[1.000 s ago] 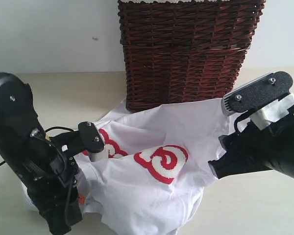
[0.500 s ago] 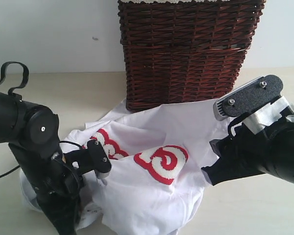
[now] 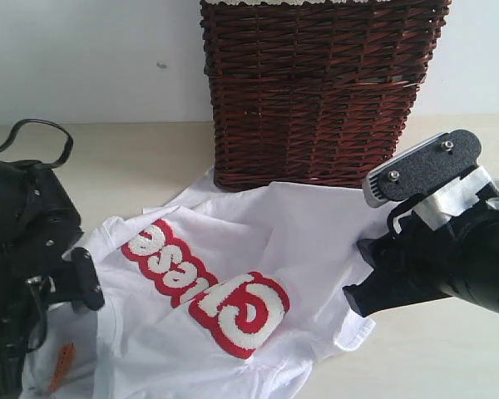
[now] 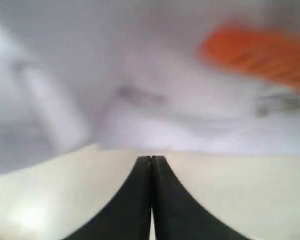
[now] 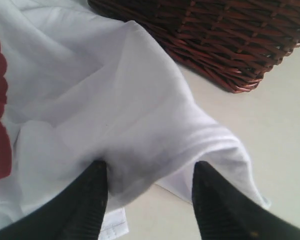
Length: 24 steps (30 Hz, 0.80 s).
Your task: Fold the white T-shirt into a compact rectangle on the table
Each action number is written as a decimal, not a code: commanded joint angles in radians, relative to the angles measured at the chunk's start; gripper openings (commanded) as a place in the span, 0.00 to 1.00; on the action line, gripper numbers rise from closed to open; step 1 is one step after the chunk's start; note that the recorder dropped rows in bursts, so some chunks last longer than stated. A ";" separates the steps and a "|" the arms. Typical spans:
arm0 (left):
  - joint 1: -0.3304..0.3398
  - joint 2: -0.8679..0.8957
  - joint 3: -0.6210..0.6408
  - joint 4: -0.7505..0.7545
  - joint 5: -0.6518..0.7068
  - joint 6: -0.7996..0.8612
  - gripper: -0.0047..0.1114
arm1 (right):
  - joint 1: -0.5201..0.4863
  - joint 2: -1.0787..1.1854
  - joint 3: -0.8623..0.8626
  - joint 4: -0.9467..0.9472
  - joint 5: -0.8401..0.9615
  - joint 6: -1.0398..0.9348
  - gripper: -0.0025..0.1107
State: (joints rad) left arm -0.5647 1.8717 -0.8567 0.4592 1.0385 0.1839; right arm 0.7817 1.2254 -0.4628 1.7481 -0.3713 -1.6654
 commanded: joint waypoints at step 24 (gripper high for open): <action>0.140 -0.317 -0.072 -0.979 -0.292 0.421 0.04 | -0.003 -0.006 0.004 -0.004 0.002 -0.034 0.21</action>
State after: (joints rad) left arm -0.3655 1.5272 -0.9393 -0.4678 0.7882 0.5516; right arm 0.7817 1.2254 -0.4628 1.7481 -0.3713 -1.6950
